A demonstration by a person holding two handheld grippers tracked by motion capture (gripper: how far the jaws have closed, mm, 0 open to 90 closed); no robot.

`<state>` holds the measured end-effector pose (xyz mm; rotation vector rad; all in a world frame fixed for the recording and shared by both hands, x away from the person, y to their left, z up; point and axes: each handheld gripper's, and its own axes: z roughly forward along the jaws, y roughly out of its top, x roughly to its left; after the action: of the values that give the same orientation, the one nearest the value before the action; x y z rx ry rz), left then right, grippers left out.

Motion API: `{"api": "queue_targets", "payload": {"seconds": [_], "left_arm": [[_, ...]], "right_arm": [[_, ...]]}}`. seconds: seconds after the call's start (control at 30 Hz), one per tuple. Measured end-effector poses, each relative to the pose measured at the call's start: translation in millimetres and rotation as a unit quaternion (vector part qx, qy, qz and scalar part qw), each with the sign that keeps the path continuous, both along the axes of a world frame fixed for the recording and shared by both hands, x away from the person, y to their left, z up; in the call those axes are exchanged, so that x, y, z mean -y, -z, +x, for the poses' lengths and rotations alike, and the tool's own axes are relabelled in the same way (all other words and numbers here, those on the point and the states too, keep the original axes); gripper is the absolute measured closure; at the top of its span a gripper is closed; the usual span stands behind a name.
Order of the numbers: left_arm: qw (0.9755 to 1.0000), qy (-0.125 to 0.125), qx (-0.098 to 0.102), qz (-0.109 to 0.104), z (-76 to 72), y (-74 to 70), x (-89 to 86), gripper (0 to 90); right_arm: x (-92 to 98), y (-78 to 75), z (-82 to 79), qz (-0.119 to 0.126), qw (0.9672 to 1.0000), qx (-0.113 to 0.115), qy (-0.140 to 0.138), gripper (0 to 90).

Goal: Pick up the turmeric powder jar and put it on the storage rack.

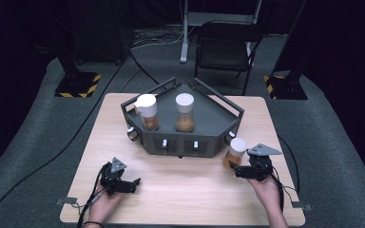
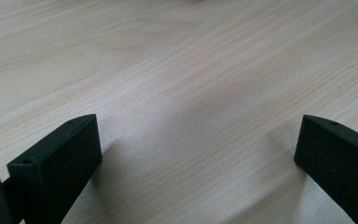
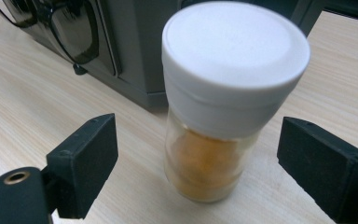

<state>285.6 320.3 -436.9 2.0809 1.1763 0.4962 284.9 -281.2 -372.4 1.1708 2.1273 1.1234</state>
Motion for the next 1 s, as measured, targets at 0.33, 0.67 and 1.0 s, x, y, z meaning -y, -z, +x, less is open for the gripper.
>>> {"api": "queue_targets", "payload": {"seconds": [0.33, 0.67, 1.0], "left_arm": [[1.0000, 0.000, 0.000, 0.000, 0.0, 0.0, 0.0, 0.1], [1.0000, 0.000, 0.000, 0.000, 0.0, -0.1, 0.0, 0.1], [1.0000, 0.000, 0.000, 0.000, 0.0, -0.1, 0.0, 0.1]], "right_arm": [[1.2, -2.1, 10.7, 0.015, 0.9999, 0.005, 0.003, 14.9], [-3.1, -1.7, 19.0, 0.005, 1.0000, 0.005, 0.005, 25.4], [-1.9, -0.6, 19.0, 0.002, 0.9999, 0.013, 0.003, 33.5]]}}
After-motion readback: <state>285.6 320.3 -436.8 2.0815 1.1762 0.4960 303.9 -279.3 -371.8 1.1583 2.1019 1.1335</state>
